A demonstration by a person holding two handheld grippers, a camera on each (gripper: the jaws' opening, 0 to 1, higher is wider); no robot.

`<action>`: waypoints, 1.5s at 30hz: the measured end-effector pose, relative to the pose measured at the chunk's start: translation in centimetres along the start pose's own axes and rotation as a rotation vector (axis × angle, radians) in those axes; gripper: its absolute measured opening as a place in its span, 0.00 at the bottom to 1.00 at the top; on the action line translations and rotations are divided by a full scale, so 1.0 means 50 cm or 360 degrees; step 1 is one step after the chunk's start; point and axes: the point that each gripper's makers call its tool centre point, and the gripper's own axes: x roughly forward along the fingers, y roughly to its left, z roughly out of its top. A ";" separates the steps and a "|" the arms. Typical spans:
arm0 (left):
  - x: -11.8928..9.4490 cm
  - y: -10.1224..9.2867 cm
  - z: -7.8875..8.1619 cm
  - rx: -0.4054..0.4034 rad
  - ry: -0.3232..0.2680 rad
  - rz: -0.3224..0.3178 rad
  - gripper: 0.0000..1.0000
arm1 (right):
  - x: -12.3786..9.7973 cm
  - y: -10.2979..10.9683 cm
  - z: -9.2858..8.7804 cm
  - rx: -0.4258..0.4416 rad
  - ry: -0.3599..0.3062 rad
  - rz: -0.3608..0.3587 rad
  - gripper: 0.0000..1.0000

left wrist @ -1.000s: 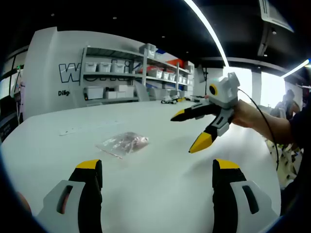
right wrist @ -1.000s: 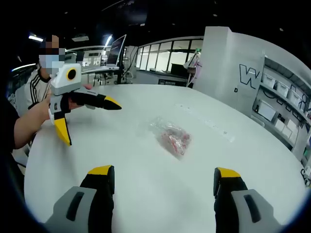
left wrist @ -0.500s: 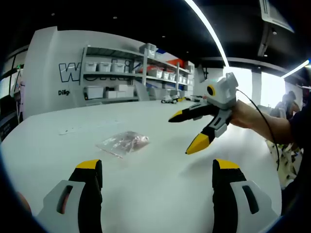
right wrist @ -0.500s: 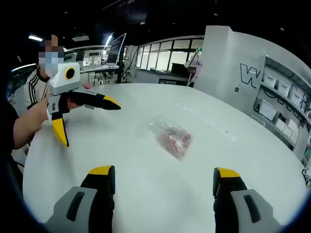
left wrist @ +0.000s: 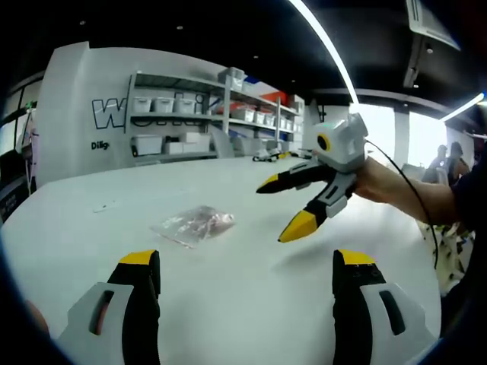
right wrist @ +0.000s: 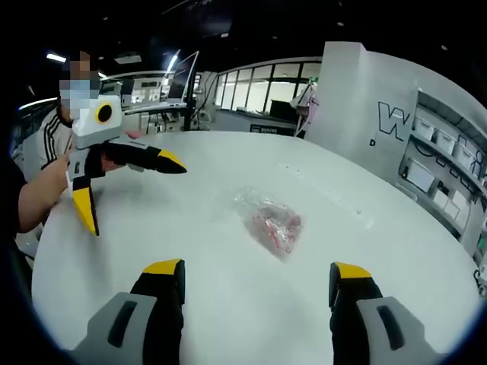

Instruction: Open the resealable bag by pulling the two sides of the seal apart until the entire bag opening is separated and visibly accessible.

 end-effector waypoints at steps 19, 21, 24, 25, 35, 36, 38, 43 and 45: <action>0.007 0.002 0.002 -0.0005 0.0005 -0.0004 0.93 | 0.028 -0.002 0.008 -0.0030 0.0018 0.0003 0.78; 0.006 0.001 0.003 -0.0001 0.0004 -0.0005 0.93 | 0.029 -0.003 0.010 -0.0032 0.0016 0.0001 0.78; 0.007 0.001 0.004 -0.0003 0.0003 -0.0006 0.93 | 0.030 -0.001 0.011 -0.0033 0.0014 0.0000 0.78; 0.007 0.001 0.003 -0.0003 0.0004 -0.0006 0.93 | 0.032 -0.001 0.011 -0.0036 0.0016 -0.0001 0.77; 0.007 0.004 0.002 -0.0006 0.0012 -0.0001 0.93 | 0.050 -0.005 0.012 -0.0035 0.0014 0.0000 0.77; 0.007 0.005 0.002 -0.0006 0.0012 0.0000 0.93 | 0.053 -0.005 0.012 -0.0032 0.0009 0.0003 0.77; 0.008 0.005 0.002 -0.0008 0.0010 0.0000 0.93 | 0.057 -0.008 0.012 -0.0035 0.0010 -0.0005 0.76; 0.008 0.005 0.003 -0.0008 0.0008 0.0000 0.93 | 0.066 -0.014 0.015 -0.0031 -0.0007 -0.0015 0.73; 0.008 0.004 0.003 -0.0010 0.0009 -0.0001 0.93 | 0.069 -0.016 0.018 -0.0031 -0.0013 -0.0020 0.71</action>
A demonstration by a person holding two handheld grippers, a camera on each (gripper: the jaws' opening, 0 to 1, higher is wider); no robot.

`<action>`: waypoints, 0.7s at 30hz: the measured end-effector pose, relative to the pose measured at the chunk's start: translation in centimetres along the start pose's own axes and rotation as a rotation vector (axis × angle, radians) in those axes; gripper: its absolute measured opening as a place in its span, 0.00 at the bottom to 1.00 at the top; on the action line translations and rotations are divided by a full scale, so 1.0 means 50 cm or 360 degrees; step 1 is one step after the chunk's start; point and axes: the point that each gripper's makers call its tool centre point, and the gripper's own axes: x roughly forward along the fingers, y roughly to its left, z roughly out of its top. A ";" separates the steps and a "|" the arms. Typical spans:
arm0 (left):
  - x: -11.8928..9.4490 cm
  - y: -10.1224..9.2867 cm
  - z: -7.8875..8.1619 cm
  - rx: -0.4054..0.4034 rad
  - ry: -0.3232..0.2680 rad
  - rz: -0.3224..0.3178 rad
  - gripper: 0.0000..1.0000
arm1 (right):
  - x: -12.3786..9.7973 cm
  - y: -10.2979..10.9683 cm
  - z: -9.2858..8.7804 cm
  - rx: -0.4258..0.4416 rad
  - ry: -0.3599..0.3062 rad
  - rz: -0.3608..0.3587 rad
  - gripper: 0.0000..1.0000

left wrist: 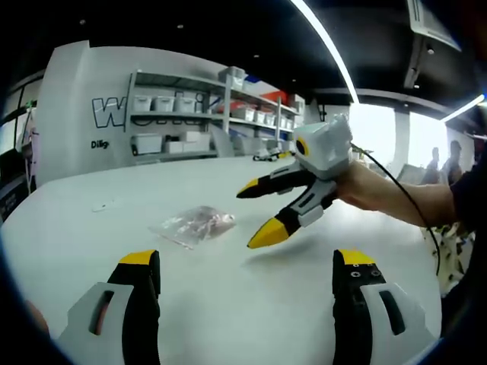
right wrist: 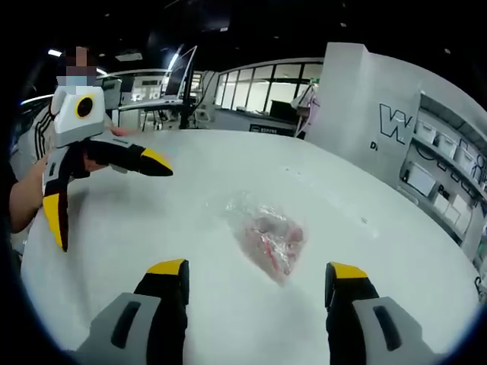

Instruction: Open the resealable bag by pulling the two sides of the seal apart until the entire bag opening is separated and visibly accessible.

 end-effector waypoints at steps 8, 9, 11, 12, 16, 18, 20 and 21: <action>0.000 -0.002 -0.002 0.0000 0.0005 0.0001 0.93 | 0.010 -0.006 0.009 0.0004 -0.0019 -0.0014 0.69; 0.000 -0.001 -0.003 0.0001 0.0010 0.0002 0.93 | 0.012 -0.006 0.009 0.0005 -0.0019 -0.0014 0.69; 0.000 -0.001 -0.002 0.0002 0.0009 0.0002 0.93 | 0.015 -0.008 0.010 0.0005 -0.0020 -0.0017 0.69; 0.000 -0.001 -0.002 0.0001 0.0008 0.0001 0.93 | 0.017 -0.009 0.010 0.0004 -0.0020 -0.0020 0.69; -0.001 -0.002 0.000 0.0002 0.0002 0.0002 0.93 | 0.024 -0.012 0.010 0.0004 -0.0017 -0.0024 0.68; -0.001 -0.002 0.000 0.0003 0.0003 0.0002 0.93 | 0.026 -0.012 0.011 0.0011 -0.0020 -0.0020 0.68; -0.001 -0.002 -0.001 0.0002 0.0005 0.0001 0.93 | 0.029 -0.012 0.012 0.0005 -0.0020 -0.0024 0.68; 0.000 -0.002 -0.001 0.0003 0.0006 0.0002 0.93 | 0.030 -0.011 0.012 0.0005 -0.0022 -0.0022 0.68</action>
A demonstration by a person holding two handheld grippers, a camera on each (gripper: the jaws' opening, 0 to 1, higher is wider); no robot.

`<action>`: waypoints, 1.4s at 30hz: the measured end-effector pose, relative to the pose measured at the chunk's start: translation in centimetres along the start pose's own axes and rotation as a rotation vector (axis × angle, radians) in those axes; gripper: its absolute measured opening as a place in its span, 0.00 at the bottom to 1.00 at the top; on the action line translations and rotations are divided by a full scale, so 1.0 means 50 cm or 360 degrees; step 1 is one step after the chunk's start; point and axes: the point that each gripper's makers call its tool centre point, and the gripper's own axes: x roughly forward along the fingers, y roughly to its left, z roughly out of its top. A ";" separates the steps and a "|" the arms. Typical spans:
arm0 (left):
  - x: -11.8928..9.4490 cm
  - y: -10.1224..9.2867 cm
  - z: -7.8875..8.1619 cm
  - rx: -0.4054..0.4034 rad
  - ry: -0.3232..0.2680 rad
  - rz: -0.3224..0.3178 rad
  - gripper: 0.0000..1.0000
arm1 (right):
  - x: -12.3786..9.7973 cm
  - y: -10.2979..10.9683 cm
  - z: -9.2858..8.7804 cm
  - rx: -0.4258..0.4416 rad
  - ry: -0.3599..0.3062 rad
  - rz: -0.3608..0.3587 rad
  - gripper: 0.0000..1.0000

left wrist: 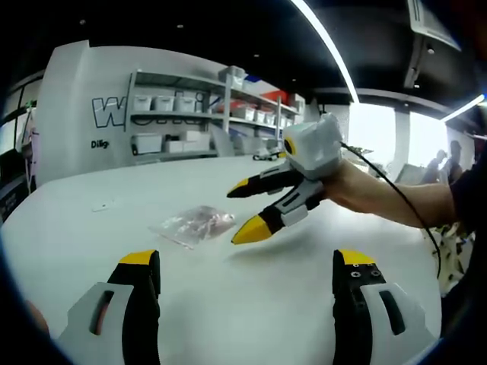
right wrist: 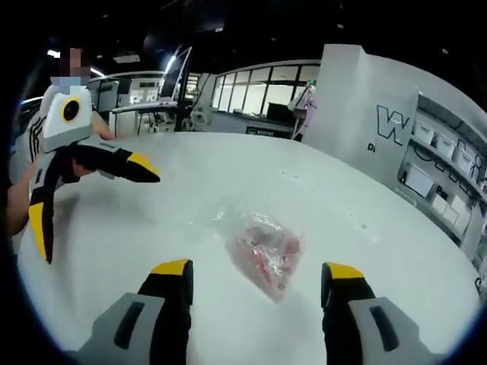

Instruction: Open the resealable bag by pulling the two sides of the seal apart until the entire bag opening is separated and visibly accessible.

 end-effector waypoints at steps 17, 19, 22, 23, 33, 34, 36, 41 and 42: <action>0.001 0.001 -0.002 0.0002 0.0003 0.0001 0.93 | 0.022 -0.005 0.008 0.0003 -0.0025 -0.0006 0.62; 0.001 0.001 -0.003 0.0002 0.0004 0.0002 0.93 | 0.024 -0.007 0.008 -0.0009 -0.0024 -0.0014 0.59; 0.001 0.000 -0.004 0.0001 0.0005 0.0001 0.93 | 0.031 -0.009 0.007 0.0001 -0.0025 -0.0011 0.59; 0.001 0.000 -0.004 0.0000 0.0006 0.0001 0.93 | 0.033 -0.009 0.007 -0.0004 -0.0021 -0.0014 0.59; 0.002 0.003 -0.004 -0.0002 0.0006 0.0001 0.93 | 0.037 -0.011 0.011 0.0000 -0.0032 -0.0016 0.58; 0.002 0.003 -0.004 0.0000 0.0005 0.0001 0.93 | 0.038 -0.011 0.012 0.0001 -0.0034 -0.0015 0.58; 0.003 0.003 -0.004 0.0000 0.0007 0.0002 0.93 | 0.039 -0.012 0.012 -0.0003 -0.0034 -0.0018 0.57; 0.003 0.005 -0.003 -0.0001 0.0007 0.0003 0.93 | 0.043 -0.010 0.017 -0.0014 -0.0041 -0.0016 0.55; 0.002 0.006 -0.003 0.0001 0.0006 0.0004 0.93 | 0.044 -0.010 0.018 -0.0015 -0.0040 -0.0014 0.54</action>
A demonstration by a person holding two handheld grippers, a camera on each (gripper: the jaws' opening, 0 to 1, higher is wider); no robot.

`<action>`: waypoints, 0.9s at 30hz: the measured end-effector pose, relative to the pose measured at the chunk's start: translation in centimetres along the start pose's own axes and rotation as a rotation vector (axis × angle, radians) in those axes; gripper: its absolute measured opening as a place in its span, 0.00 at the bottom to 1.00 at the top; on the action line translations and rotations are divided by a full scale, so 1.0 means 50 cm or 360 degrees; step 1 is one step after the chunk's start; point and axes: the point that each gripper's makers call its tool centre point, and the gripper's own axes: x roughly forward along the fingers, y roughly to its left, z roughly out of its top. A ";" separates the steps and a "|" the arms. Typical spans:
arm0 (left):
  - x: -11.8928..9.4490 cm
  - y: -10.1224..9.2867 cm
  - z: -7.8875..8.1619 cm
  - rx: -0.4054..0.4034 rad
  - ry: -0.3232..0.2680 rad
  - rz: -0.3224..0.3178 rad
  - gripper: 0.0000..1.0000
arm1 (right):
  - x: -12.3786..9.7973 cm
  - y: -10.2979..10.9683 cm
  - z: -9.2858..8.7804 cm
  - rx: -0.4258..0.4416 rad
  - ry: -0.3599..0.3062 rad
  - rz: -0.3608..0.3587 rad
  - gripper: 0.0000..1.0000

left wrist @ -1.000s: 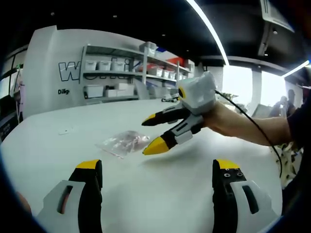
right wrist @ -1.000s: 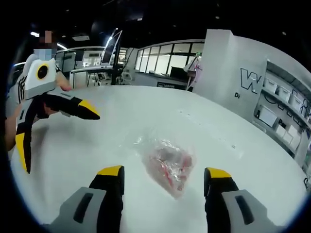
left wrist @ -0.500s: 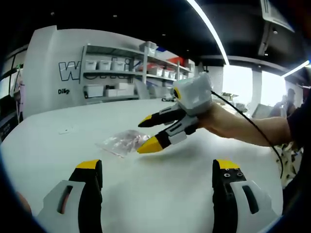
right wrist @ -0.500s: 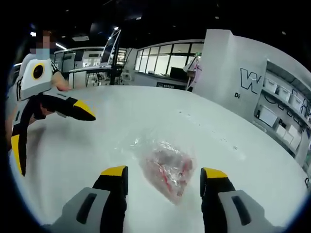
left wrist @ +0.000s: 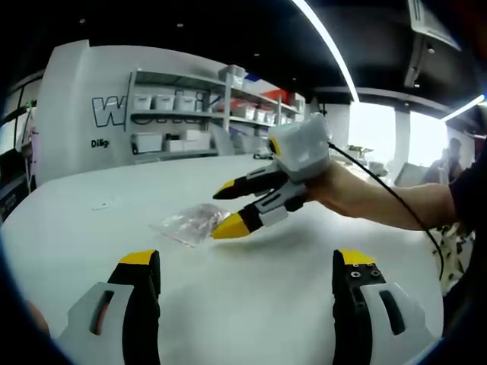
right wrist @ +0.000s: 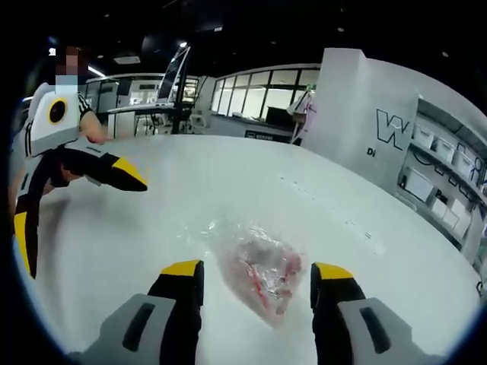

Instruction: Open the resealable bag by pulling the two sides of the seal apart until the entire bag opening is separated and visibly accessible.

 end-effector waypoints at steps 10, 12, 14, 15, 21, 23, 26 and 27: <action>0.002 0.004 -0.003 -0.0004 0.0004 0.0001 0.93 | 0.006 0.003 0.009 -0.0021 -0.0017 0.0009 0.50; 0.002 0.004 -0.004 -0.0005 0.0007 0.0001 0.93 | 0.008 0.005 0.009 -0.0026 -0.0015 0.0012 0.50; 0.002 0.003 -0.005 -0.0004 0.0008 0.0002 0.92 | 0.010 0.007 0.009 -0.0029 -0.0016 0.0018 0.48; 0.002 0.003 -0.005 -0.0005 0.0009 0.0001 0.92 | 0.012 0.009 0.009 -0.0031 -0.0015 0.0022 0.48; 0.001 0.002 -0.008 -0.0003 0.0013 0.0004 0.92 | 0.016 0.013 0.008 -0.0046 -0.0011 0.0036 0.40; 0.001 0.000 -0.009 -0.0007 0.0012 0.0000 0.92 | 0.016 0.013 0.008 -0.0052 -0.0010 0.0036 0.37; 0.001 0.001 -0.010 -0.0006 0.0014 0.0002 0.92 | 0.015 0.012 0.006 -0.0058 -0.0008 0.0034 0.33; 0.001 0.001 -0.010 -0.0009 0.0013 0.0000 0.92 | 0.015 0.012 0.006 -0.0057 -0.0008 0.0037 0.31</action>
